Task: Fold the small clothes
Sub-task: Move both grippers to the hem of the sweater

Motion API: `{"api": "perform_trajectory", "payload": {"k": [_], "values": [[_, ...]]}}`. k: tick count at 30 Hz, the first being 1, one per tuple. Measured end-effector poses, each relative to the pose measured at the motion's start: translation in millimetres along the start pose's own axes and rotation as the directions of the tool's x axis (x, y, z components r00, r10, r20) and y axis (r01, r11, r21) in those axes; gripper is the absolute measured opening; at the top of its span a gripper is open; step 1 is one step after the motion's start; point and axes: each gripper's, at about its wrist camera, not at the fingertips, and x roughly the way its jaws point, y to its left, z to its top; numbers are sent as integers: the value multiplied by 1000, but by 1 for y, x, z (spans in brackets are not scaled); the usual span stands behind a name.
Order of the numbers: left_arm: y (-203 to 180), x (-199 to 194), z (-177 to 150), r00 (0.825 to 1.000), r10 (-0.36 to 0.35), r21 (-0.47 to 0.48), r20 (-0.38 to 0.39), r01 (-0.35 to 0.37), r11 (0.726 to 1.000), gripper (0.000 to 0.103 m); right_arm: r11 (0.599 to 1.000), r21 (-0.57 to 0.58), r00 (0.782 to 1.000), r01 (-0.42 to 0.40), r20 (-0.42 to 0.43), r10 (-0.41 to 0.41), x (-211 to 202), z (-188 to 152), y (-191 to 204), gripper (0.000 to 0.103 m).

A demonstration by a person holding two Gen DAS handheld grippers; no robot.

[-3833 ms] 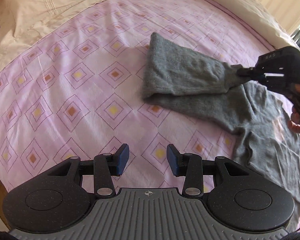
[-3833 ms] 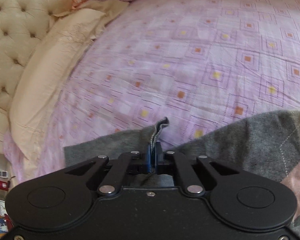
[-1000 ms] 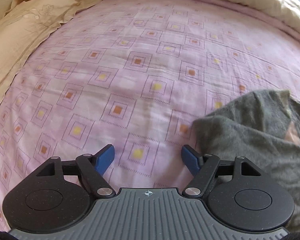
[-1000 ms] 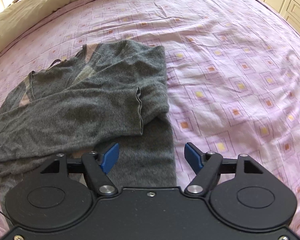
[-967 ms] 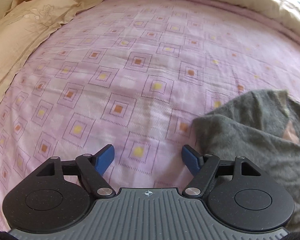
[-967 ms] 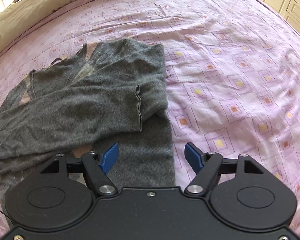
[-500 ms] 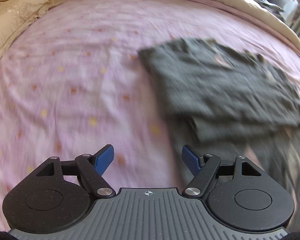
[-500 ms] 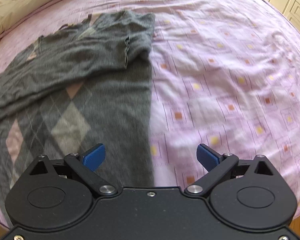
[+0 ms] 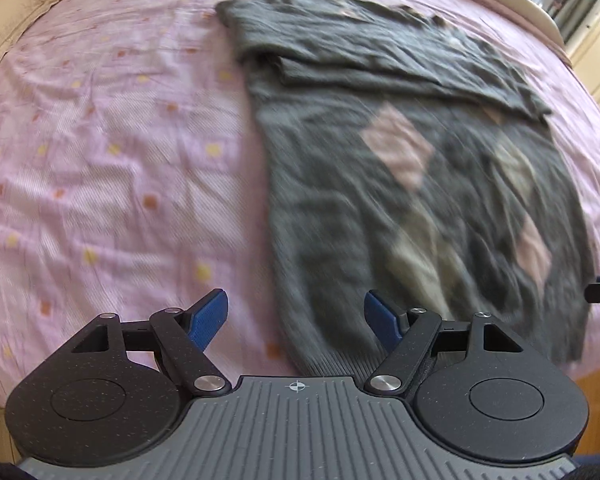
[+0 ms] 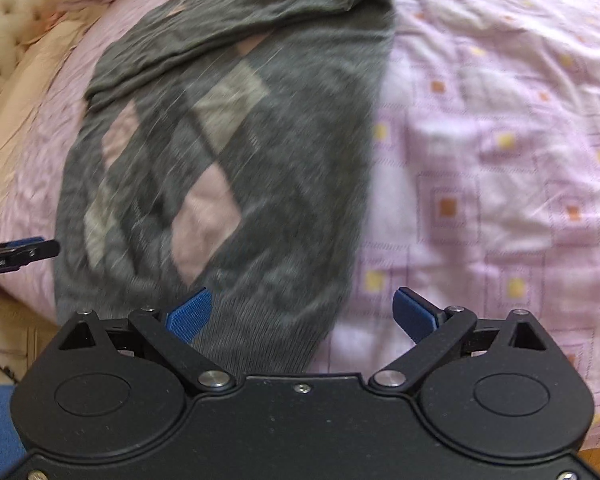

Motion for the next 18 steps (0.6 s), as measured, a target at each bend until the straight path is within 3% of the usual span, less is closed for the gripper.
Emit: {"api": "perform_trajectory", "payload": {"k": [10,18], "values": [[-26,7,-35,1000,3,-5,-30,-3,1000,74,996,-45,997,-83,7,83,2,-27,6,99],[-35,15,-37,1000,29,-1,0,-29,1000,81,992,-36,991,-121,49,123,3,-33,-1,103]]}}
